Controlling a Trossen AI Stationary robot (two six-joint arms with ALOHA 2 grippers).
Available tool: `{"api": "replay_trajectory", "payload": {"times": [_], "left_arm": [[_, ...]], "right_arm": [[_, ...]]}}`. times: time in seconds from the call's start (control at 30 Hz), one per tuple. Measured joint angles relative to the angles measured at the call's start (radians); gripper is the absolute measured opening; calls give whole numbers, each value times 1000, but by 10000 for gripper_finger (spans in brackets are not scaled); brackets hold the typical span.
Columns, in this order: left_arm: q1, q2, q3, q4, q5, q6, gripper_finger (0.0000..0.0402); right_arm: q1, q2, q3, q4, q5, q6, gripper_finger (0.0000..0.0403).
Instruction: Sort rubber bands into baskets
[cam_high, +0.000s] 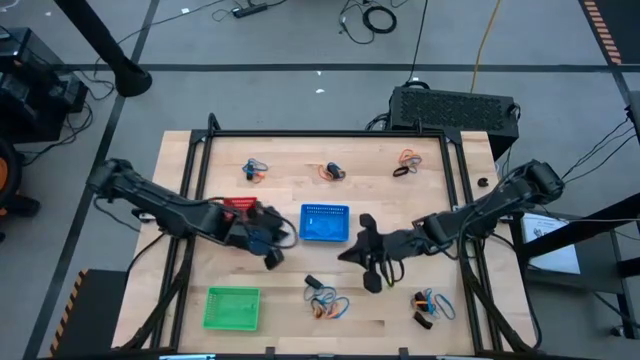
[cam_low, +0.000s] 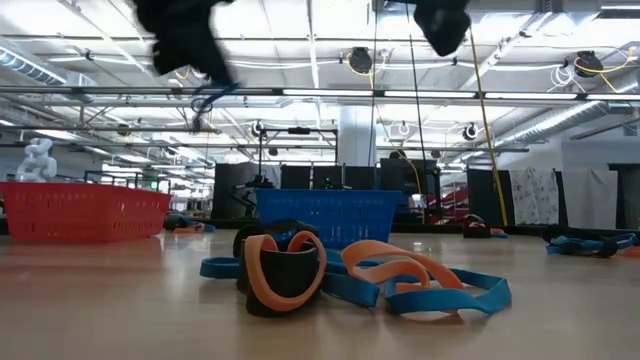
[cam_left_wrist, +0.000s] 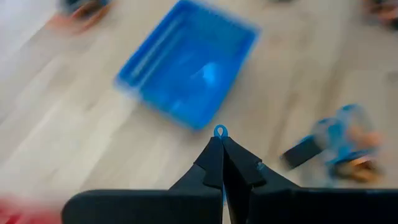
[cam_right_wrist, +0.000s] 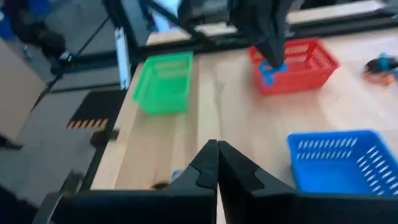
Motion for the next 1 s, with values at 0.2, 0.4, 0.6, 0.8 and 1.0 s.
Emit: {"api": "replay_trajectory", "payload": {"times": [0.2,0.4,0.6,0.8,1.0], "left_arm": [[-2,-201,-183,-115,-40,-161,0],[-2,-369,-324,-216,-75,-293,0],[-1,-435,-411,-257,-114,-386,0],[18,-428,-456,-244,-101,-414,0],[69,-428,-461,-213,-58,-415,0]], "right_arm": [[-60,47,0,107,2,-3,0],[-102,160,0,339,-1,-4,0],[-141,249,17,448,0,45,0],[-155,316,94,431,-9,82,0],[-156,329,137,364,-10,-86,0]]}}
